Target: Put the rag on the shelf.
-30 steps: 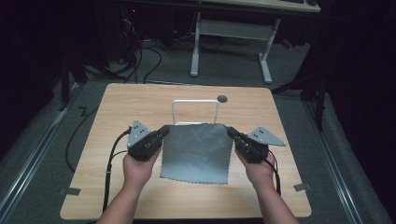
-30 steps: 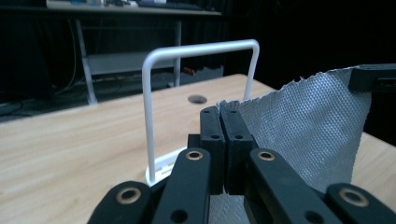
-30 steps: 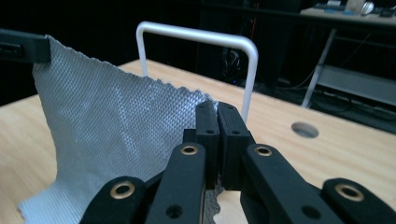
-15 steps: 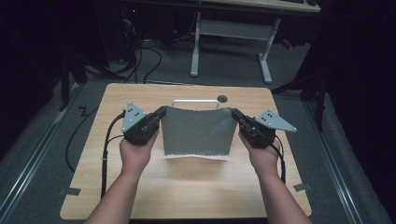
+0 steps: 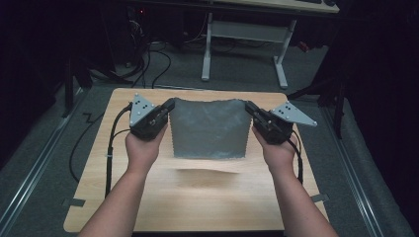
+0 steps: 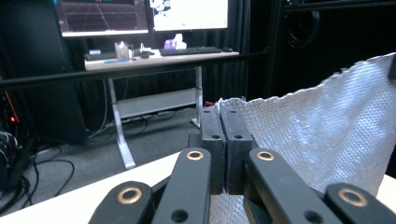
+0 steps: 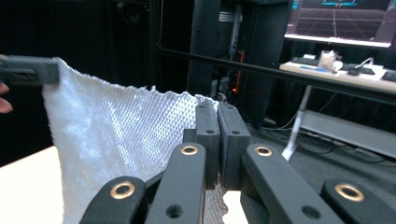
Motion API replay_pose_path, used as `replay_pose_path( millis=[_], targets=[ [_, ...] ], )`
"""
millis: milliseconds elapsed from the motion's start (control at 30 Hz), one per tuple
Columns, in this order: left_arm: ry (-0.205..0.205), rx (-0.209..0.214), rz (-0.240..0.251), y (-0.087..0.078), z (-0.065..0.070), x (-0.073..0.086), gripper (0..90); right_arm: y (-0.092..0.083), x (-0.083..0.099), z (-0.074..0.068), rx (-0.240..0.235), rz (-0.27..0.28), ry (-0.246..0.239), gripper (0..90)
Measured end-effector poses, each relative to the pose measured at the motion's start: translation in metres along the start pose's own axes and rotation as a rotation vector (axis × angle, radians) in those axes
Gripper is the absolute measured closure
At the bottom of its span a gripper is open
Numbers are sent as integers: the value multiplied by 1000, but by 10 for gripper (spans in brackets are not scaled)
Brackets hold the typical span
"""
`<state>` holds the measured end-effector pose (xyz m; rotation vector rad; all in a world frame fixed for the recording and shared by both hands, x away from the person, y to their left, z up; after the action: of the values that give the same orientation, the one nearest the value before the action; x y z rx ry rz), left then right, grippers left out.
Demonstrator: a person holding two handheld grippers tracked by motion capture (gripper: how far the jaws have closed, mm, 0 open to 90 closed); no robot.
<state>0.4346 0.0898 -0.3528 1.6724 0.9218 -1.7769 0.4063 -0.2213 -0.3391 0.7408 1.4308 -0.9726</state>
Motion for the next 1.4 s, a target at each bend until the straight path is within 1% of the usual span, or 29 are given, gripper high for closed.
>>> replay_pose_path(
  millis=[33,67,100,133,167,200,233,267,300,400,467,500,567,600,667,767,833,867,900,933,967,1033,1133,1167,1200,1267,1333,1400],
  targets=[
    [-5,-1,-4,3,-3,0,899,0,0,0,0,0,0,889],
    [-2,-3,-4,5,-5,0,900,5,-1,1,-5,-2,6,890],
    [3,-8,3,7,-8,-1,900,5,-1,1,-5,-2,6,890],
    [10,-18,5,10,-10,-2,900,9,-1,2,-4,-6,12,890],
    [15,-24,1,13,-12,-2,900,13,-1,4,4,-13,0,890],
    [22,-28,-2,15,-13,-3,900,19,-3,6,11,-16,2,891],
    [33,-32,-7,17,-14,-4,900,19,-3,6,11,-16,2,891],
    [42,-37,-5,20,-15,-5,900,24,-5,9,15,-19,4,890],
    [45,-42,-9,23,-17,-6,900,24,-5,9,15,-19,4,890],
    [38,-49,-9,31,-24,-9,900,33,-9,15,9,-15,31,891],
    [41,-58,-8,37,-28,-11,900,39,-11,18,20,-18,14,891],
    [49,-65,-12,42,-32,-14,900,46,-12,20,23,-22,19,891],
    [54,-71,-12,45,-34,-15,900,49,-13,22,27,-21,14,891],
    [62,-81,-18,51,-38,-18,900,55,-15,25,26,-24,29,891],
    [66,-89,-20,54,-40,-18,900,58,-15,26,31,-24,21,891],
    [51,-95,-23,61,-47,-17,900,69,-15,30,41,-36,16,891],
    [32,-98,-32,67,-51,-17,900,76,-16,34,38,-46,35,891],
    [32,-102,-37,70,-52,-17,900,82,-16,37,40,-43,39,891],
    [33,-104,-41,73,-54,-17,900,82,-16,37,40,-43,39,891],
    [28,-104,-51,77,-56,-17,900,86,-16,39,45,-47,36,891],
    [22,-104,-49,79,-57,-16,900,90,-15,41,48,-52,31,891],
    [20,-101,-68,86,-60,-15,900,95,-12,46,54,-58,37,891],
    [42,-96,-103,95,-62,-13,900,102,-7,53,59,-82,35,892],
    [43,-92,-106,97,-62,-12,900,103,-5,55,63,-91,35,892],
    [41,-91,-114,100,-63,-10,900,107,-2,59,63,-110,40,892],
    [22,-79,-149,105,-67,-2,900,109,-1,60,60,-116,39,892],
    [9,-65,-202,111,-71,9,900,115,4,61,57,-140,31,892],
    [-4,-48,-233,113,-72,18,900,119,9,61,62,-169,11,892]
  ],
)
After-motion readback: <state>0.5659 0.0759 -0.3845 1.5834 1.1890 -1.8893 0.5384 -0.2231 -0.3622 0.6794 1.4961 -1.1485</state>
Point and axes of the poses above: each handheld gripper's, and its own axes: y roughly forward along the jaws, x roughly out of its underside, z roughly to its right, the point moved 3 cm from there along y, roughly forward along the jaws, and after that the axes turned 3 degrees about x, right-handed, at the moved point
